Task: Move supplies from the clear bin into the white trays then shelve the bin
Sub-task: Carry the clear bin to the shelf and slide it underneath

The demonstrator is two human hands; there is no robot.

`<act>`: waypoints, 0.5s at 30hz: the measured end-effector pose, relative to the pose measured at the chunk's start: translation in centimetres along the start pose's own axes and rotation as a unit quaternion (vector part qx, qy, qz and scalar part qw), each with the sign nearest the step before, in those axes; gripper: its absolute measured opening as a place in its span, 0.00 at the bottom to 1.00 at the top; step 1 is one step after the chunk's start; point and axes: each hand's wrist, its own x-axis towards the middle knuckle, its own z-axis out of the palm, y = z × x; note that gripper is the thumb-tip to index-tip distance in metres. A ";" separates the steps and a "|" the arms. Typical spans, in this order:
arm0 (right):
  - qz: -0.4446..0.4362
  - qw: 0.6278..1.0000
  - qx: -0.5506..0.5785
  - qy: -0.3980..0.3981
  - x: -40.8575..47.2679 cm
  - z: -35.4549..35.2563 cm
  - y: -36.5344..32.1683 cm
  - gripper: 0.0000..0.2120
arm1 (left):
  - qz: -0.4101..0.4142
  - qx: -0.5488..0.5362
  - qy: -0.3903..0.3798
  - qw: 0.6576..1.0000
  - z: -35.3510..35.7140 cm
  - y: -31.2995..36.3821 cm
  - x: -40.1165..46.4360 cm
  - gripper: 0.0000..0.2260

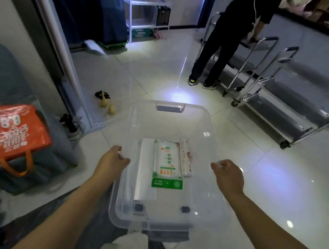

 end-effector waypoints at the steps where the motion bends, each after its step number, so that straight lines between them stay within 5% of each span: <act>1: -0.002 1.000 -0.001 0.001 2.7 0.5 -1.3 0.11 | -0.001 -0.001 -0.008 1.000 0.1 1.3 2.8 0.18; 15: 0.010 1.000 -0.005 0.018 38.8 8.9 -9.0 0.11 | -0.015 0.043 -0.023 0.999 8.7 15.5 38.3 0.25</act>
